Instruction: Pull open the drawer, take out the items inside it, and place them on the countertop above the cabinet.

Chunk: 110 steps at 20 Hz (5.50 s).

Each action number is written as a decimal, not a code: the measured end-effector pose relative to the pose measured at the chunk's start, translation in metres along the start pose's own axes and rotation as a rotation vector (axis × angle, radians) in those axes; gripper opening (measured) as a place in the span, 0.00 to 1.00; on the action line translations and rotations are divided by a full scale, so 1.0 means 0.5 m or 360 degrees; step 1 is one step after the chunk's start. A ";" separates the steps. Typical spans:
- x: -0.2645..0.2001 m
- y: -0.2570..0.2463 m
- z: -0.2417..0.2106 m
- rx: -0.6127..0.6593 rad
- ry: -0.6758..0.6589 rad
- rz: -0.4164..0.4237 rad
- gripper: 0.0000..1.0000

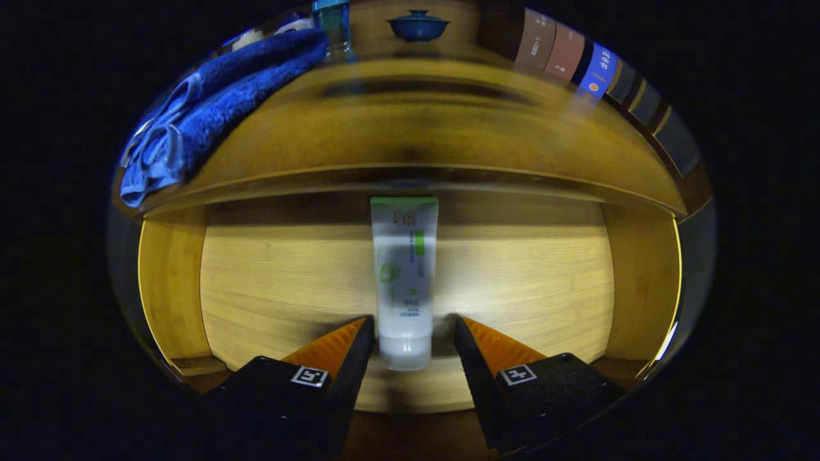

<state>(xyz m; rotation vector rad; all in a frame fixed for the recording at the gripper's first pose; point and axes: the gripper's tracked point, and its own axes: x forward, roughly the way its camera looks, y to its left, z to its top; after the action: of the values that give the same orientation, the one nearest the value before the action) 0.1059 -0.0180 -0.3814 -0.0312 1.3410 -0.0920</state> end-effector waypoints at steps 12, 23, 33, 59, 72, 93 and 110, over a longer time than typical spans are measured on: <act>-0.036 0.010 -0.001 -0.0072 -0.0116 0.0085 0.40; -0.247 0.030 -0.065 -0.0005 -0.0375 0.0327 0.40; -0.365 -0.004 0.176 0.0081 -0.0766 0.0293 0.40; -0.233 -0.013 0.322 0.0044 -0.0643 0.0143 1.00; -0.604 -0.174 0.104 0.0154 -0.1373 0.0335 1.00; -0.511 -0.099 -0.178 0.0057 -0.1704 0.0228 0.99; -0.235 -0.015 -0.190 0.0182 -0.1428 0.0157 1.00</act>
<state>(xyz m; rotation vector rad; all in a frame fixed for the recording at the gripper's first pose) -0.0132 -0.0125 -0.2883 0.0836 0.4383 -0.0586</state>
